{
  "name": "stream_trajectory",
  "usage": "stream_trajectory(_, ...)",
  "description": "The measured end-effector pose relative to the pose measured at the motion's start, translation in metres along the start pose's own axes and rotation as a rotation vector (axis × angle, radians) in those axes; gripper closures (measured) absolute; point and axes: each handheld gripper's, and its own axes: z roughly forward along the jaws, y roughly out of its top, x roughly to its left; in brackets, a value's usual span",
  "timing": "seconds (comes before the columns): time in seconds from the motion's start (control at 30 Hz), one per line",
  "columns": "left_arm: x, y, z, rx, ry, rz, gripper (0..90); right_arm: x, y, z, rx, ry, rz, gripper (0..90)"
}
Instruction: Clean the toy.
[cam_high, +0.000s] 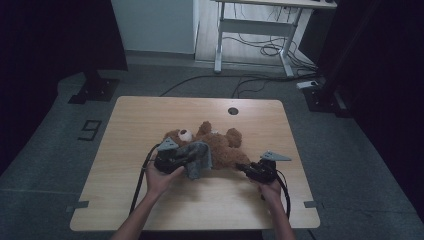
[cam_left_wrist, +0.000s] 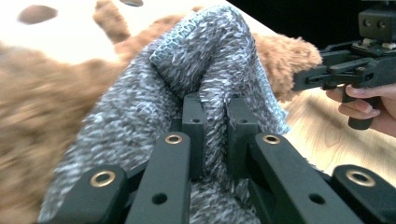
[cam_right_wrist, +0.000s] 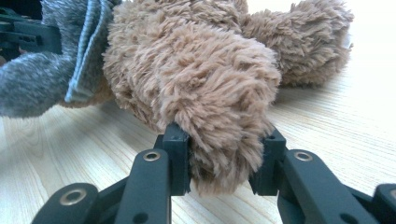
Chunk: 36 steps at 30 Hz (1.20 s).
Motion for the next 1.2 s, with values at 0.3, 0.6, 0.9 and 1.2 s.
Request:
stream_trajectory(0.3, 0.012, 0.005, -0.041, -0.079, 0.046, -0.015, 80.3, -0.001, 0.0, 0.0, 0.006, 0.008, 0.0, 65.1)
stream_trajectory(0.6, 0.022, 0.04, -0.045, -0.105, 0.088, 0.019, 80.2, -0.002, -0.001, -0.001, 0.004, 0.0, 0.006, 64.8)
stream_trajectory(0.9, 0.044, 0.053, -0.005, -0.003, 0.154, 0.011, 79.9, -0.004, -0.001, -0.002, 0.01, -0.002, 0.011, 64.7)
stream_trajectory(1.2, 0.044, 0.03, -0.008, -0.006, 0.113, -0.009, 80.6, -0.005, -0.001, -0.002, 0.018, -0.014, 0.015, 63.7)
